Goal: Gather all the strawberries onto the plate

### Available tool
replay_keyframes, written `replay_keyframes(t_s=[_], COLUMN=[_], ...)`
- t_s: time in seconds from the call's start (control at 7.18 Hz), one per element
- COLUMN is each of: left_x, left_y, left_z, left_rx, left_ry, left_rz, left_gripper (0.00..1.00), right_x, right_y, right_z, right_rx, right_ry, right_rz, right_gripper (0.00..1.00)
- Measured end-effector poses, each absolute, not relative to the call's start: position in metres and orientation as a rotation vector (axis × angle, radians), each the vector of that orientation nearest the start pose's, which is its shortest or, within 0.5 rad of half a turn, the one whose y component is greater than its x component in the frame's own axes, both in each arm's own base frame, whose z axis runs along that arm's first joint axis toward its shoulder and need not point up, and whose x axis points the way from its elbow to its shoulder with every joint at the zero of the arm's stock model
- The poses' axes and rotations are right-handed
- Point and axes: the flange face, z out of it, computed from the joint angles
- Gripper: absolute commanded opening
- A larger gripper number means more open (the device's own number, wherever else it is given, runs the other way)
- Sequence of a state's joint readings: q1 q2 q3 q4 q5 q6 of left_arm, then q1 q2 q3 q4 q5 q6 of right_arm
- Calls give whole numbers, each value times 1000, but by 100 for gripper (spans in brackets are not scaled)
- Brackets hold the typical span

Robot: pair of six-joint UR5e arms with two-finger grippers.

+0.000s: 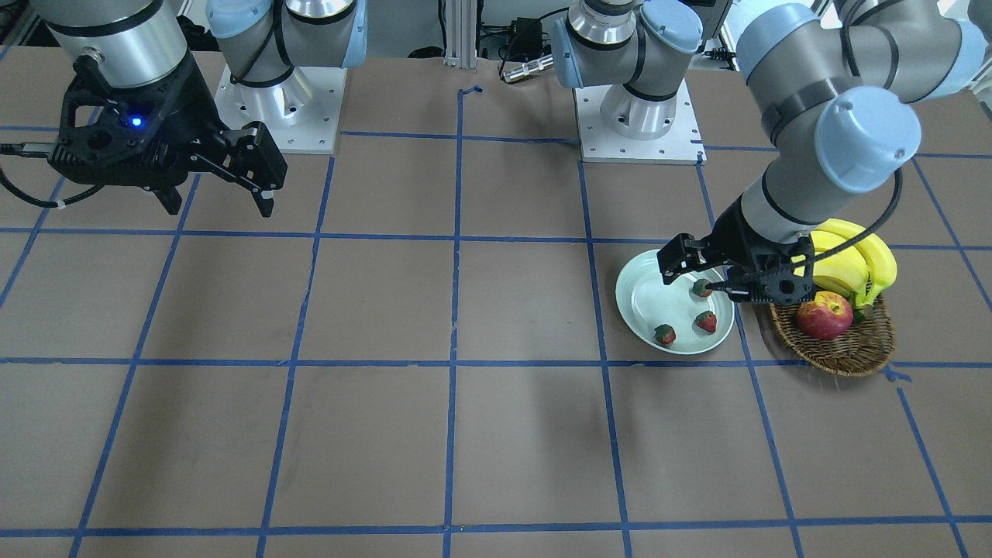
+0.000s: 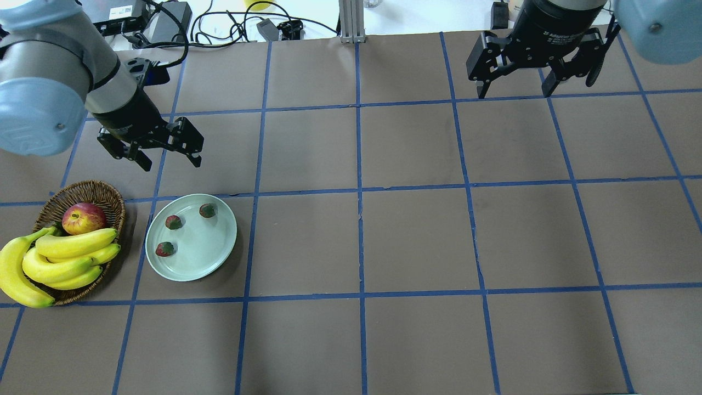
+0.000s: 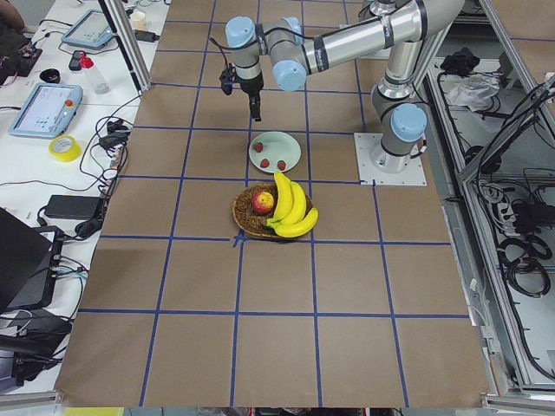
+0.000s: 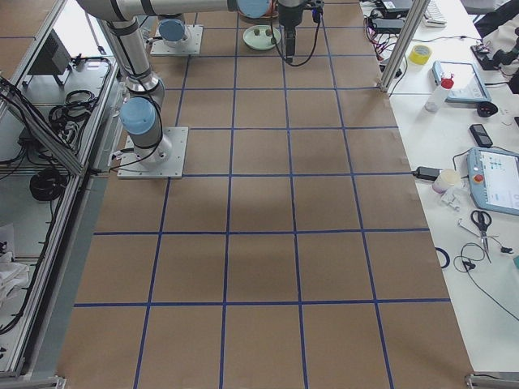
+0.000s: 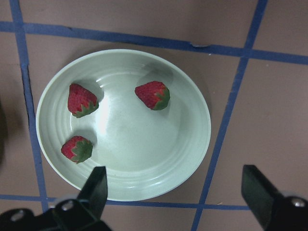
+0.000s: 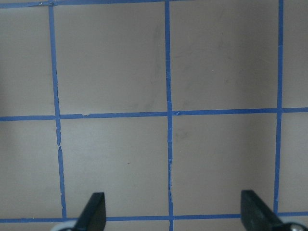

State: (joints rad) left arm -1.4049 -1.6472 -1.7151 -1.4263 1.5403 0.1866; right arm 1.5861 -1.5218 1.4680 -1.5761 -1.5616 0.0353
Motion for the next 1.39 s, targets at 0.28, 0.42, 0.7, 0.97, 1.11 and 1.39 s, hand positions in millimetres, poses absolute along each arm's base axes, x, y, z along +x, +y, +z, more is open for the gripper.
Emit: replay_keyframes(t_s=[0.28,0.42,0.7,0.97,1.11,1.39], left_x=[-68,-83,-113,-123,-124,-123], left_y=[-507,-499,-484,-473,-467,-461], left_z=[434,446,465,478,483,489], left_rx=[153,196,282,308,290,200], left_ry=[3165,3157,3148,3145,3147,3153], left_rz=[9,-27,-89,-108,-99,-82], left_gripper=[100,100,100,100,100,100], right_x=[142,142,142,142,142,142], right_y=[-516,-516,-516,-516,-516,-516], right_z=[515,514,515,515,514,514], right_rx=[31,31,31,31,31,31], right_ry=[3128,3128,3129,3129,3128,3129], right_rz=[-92,-92,-92,-91,-91,-91], right_gripper=[100,100,100,100,100,100])
